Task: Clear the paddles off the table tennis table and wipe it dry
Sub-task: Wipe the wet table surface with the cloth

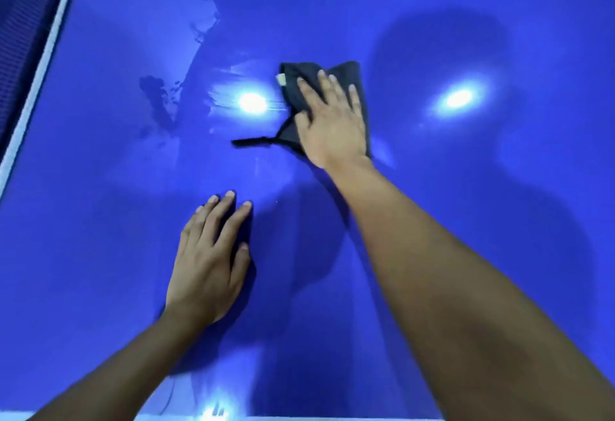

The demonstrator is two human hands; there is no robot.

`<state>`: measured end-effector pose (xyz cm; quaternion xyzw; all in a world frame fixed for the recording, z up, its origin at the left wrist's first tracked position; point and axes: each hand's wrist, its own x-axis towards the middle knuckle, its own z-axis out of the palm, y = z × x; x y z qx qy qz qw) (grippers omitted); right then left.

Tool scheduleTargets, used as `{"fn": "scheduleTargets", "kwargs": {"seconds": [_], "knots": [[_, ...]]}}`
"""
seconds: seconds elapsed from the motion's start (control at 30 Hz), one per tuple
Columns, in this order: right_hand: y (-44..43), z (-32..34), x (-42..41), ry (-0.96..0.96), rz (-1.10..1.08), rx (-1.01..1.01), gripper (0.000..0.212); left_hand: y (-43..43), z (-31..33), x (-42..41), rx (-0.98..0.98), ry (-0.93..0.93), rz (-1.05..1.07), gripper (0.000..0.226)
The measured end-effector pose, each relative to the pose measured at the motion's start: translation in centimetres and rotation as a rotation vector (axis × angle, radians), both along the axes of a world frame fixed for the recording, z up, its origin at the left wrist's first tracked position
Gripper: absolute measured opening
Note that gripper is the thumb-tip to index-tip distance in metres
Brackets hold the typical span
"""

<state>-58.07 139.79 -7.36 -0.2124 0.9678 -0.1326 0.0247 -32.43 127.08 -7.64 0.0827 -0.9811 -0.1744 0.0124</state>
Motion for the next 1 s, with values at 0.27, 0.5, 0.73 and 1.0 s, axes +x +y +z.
{"fn": "scheduleTargets", "kwargs": {"seconds": [0.27, 0.5, 0.73, 1.0], "knots": [[24.1, 0.5, -3.3, 0.015, -0.443, 0.024, 0.064, 0.3, 0.2, 0.4, -0.002, 0.017, 0.03, 0.054], [27.0, 0.5, -3.3, -0.014, -0.517, 0.076, 0.061, 0.4, 0.0, 0.2, -0.007, 0.05, 0.029, 0.054], [16.0, 0.2, 2.9, 0.03, -0.269, 0.045, 0.059, 0.2, 0.4, 1.5, 0.04, 0.167, 0.024, 0.05], [-3.0, 0.0, 13.9, 0.03, -0.05, 0.05, 0.061, 2.0, 0.2, 14.7, -0.008, 0.096, -0.007, 0.051]]}}
